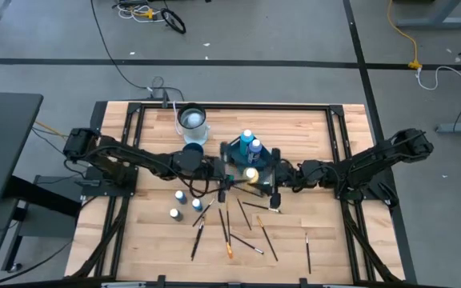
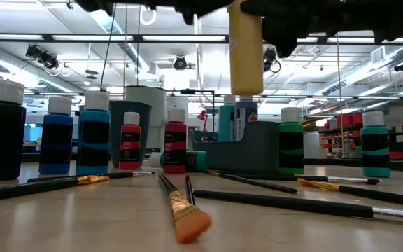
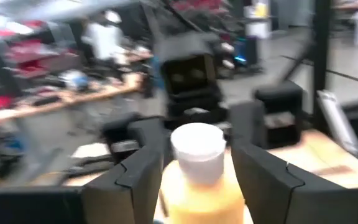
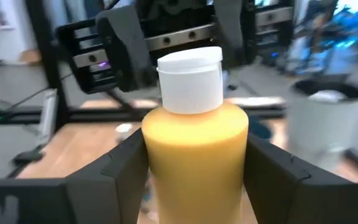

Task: Pick & Place Paint Supplies
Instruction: Put the large yellow paint bottle into the blue bin

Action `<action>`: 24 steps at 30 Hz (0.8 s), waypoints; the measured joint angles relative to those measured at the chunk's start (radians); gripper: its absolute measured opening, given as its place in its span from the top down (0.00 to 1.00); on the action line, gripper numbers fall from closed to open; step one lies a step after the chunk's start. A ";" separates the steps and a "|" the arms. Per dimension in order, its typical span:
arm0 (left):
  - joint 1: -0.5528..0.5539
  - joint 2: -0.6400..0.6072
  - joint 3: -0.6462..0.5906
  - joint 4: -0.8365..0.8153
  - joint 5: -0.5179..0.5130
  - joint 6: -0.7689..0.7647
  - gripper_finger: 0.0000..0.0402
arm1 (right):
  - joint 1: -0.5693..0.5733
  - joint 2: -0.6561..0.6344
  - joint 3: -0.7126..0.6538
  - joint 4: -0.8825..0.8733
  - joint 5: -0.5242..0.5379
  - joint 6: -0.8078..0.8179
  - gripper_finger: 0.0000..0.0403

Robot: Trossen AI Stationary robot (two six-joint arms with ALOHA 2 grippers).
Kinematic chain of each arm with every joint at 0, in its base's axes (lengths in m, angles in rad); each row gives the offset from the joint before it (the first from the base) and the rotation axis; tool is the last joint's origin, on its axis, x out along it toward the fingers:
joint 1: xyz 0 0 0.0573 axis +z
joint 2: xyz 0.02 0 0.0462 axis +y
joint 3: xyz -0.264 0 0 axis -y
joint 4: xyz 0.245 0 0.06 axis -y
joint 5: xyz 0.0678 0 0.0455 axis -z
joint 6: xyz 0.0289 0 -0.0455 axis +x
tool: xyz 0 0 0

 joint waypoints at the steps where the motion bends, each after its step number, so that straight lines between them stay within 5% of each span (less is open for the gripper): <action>1: 0.000 -0.022 0.000 -0.001 -0.036 0.000 0.49 | 0.000 -0.017 0.000 -0.013 0.021 -0.015 0.45; 6: 0.000 -0.152 0.000 -0.012 -0.178 -0.076 0.49 | 0.000 -0.080 0.000 -0.115 0.243 -0.040 0.44; 10: 0.000 -0.244 0.000 -0.081 -0.195 -0.042 0.51 | -0.002 -0.098 0.000 -0.254 0.418 0.022 0.44; 16: 0.000 -0.325 0.000 -0.204 -0.215 -0.017 0.54 | -0.009 -0.078 -0.001 -0.371 0.421 0.143 0.44; 24: 0.000 -0.330 0.000 -0.246 -0.269 0.014 0.55 | -0.046 -0.049 -0.100 -0.232 0.435 0.156 0.44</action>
